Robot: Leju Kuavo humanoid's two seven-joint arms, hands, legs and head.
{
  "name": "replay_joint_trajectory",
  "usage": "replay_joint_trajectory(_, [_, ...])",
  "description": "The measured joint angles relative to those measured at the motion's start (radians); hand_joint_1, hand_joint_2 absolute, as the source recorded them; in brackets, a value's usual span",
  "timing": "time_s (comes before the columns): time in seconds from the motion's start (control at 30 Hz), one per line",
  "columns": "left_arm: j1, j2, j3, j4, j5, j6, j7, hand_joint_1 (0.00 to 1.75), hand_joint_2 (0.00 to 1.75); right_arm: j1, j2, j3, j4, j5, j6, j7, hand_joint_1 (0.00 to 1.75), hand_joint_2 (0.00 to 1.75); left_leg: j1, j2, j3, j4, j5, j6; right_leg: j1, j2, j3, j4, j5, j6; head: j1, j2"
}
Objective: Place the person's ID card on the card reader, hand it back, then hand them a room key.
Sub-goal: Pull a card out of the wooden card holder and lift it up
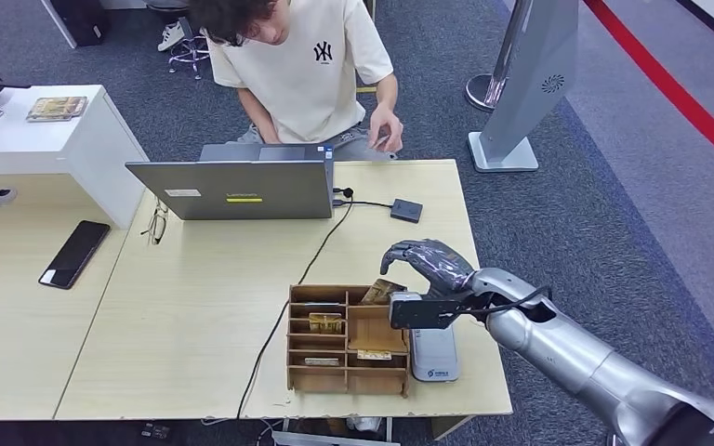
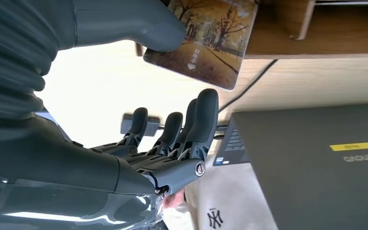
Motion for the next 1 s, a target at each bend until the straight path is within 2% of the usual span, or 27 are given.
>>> replay_joint_trajectory(0.03, [0.0, 0.0, 0.0, 0.0, 0.0, 0.0, 0.0, 0.0, 0.0, 0.0, -0.003, 0.0, -0.001, -0.003, 0.002, 0.002, 0.96, 1.75, 0.0, 0.0, 0.0, 0.0, 0.0, 0.0, 0.0, 0.0, 0.0, 0.0, 0.0, 0.0, 0.0, 0.0])
replay_joint_trajectory(0.17, [0.0, 0.0, 0.0, 0.0, 0.0, 0.0, 0.0, 0.0, 0.0, 0.001, -0.013, 0.0, -0.007, -0.009, 0.01, 0.009, 1.32, 1.75, 0.0, 0.0, 0.0, 0.0, 0.0, 0.0, 0.0, 0.0, 0.0, 0.0, 0.0, 0.0, 0.0, 0.0])
replay_joint_trajectory(0.53, [0.001, 0.0, 0.0, 0.0, -0.002, 0.001, 0.0, 0.0, 0.0, 0.002, -0.024, 0.0, -0.017, -0.011, 0.014, 0.013, 1.53, 1.75, 0.0, 0.0, 0.0, 0.0, 0.0, 0.0, 0.0, 0.0, 0.0, 0.0, 0.0, 0.0, 0.0, 0.0])
replay_joint_trajectory(0.83, [0.001, 0.0, 0.0, 0.0, -0.003, 0.002, 0.0, 0.0, 0.0, 0.002, -0.024, 0.0, -0.017, -0.019, 0.018, 0.014, 1.54, 1.75, 0.0, 0.0, 0.0, 0.0, 0.0, 0.0, 0.0, 0.0, 0.0, 0.0, 0.0, 0.0, 0.0, 0.0])
replay_joint_trajectory(1.0, [0.001, 0.0, 0.0, 0.0, -0.004, 0.003, 0.0, 0.0, 0.0, 0.001, -0.024, -0.001, -0.016, -0.053, 0.026, 0.004, 1.61, 1.75, 0.0, 0.0, 0.0, 0.0, 0.0, 0.0, 0.0, 0.0, 0.0, 0.0, 0.0, 0.0, 0.0, 0.0])
